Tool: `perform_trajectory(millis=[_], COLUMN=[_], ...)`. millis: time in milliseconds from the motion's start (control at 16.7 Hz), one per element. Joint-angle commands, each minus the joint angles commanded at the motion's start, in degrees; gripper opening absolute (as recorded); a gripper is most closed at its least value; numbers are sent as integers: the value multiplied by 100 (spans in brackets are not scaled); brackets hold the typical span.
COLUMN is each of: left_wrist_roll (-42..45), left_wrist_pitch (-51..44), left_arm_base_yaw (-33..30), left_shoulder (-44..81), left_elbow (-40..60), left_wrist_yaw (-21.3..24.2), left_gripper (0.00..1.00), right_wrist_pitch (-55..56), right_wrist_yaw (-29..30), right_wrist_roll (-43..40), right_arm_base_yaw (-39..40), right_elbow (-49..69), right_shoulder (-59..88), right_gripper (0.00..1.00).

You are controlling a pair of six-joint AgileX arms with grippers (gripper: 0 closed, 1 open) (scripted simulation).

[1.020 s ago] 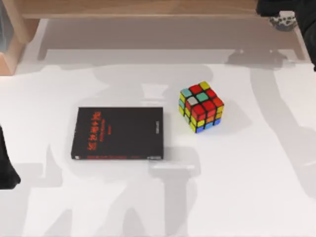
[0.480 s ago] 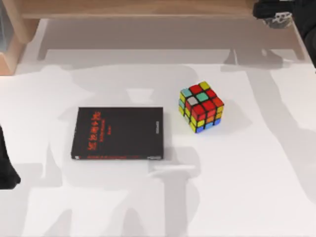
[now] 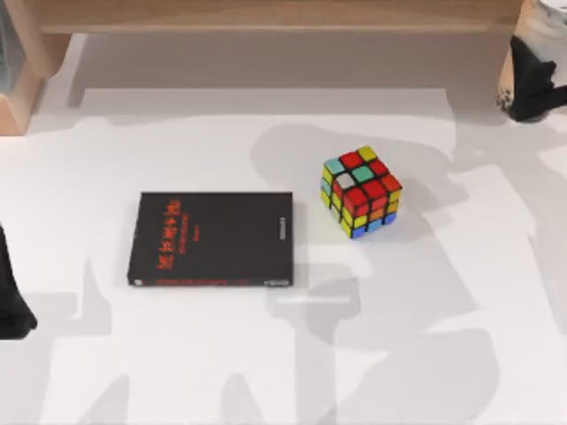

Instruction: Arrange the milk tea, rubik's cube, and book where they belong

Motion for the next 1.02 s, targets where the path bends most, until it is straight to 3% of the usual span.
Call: perform_trajectory(millis=[240,480,720,1020], left_wrist_roll=[0,0,0,0], left_wrist_pitch=[0,0,0,0], left_arm_base_yaw=[0,0,0,0], left_shoulder=[0,0,0,0], left_elbow=[0,0,0,0], left_wrist_yaw=[0,0,0,0], left_gripper=[100,100,100,100], right_wrist_pitch=[388,478,434,413], right_wrist_yaw=[-1138,-1848,-2123,-2162], right_wrist_roll=[80,100,40,23], right_arm_base_yaw=[-1336,-2765,-3874,-4080], right_elbow=[-113,465,1257,1454], right_shoulder=[648,1325,1768,1865], right_gripper=[0,0,0,0])
